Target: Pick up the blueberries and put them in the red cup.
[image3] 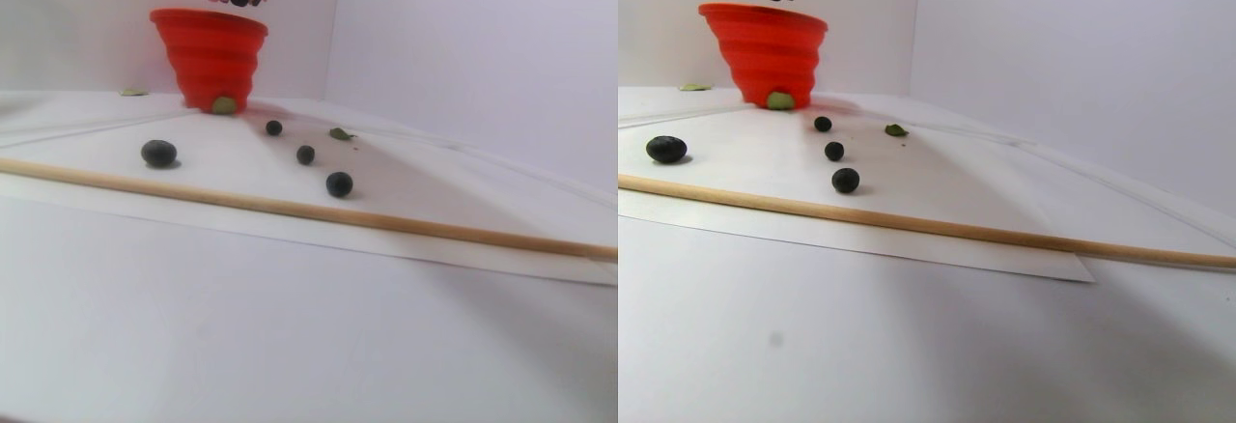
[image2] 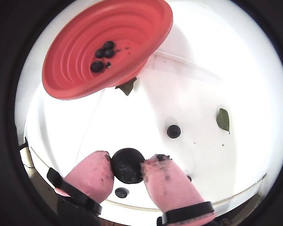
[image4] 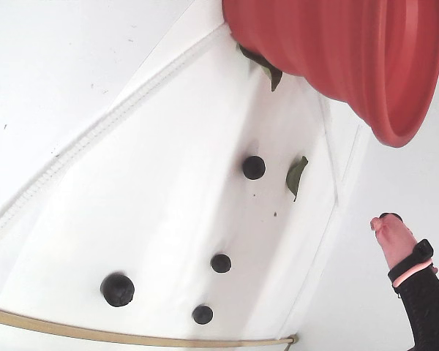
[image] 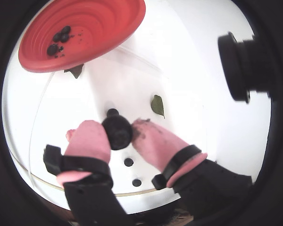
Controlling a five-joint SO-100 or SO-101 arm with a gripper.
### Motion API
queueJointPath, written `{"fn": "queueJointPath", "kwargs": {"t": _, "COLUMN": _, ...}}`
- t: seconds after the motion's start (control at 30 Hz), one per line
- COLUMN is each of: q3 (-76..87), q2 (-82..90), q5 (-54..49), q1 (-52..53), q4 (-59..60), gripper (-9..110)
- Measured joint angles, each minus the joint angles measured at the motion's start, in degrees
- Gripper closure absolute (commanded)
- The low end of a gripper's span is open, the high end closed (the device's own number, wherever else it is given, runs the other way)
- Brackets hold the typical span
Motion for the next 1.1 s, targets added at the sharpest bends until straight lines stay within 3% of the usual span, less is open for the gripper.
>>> {"fn": "queueJointPath", "kwargs": {"t": 0.37, "q3": -1.8, "q2": 1.9, "q5": -2.2, "q1": -2.9, "q4": -0.1, "gripper": 90}}
{"fn": "queueJointPath", "kwargs": {"t": 1.1, "q3": -1.8, "q2": -6.5, "q5": -3.2, "q1": -4.3, "q4": -14.5, "gripper": 90}}
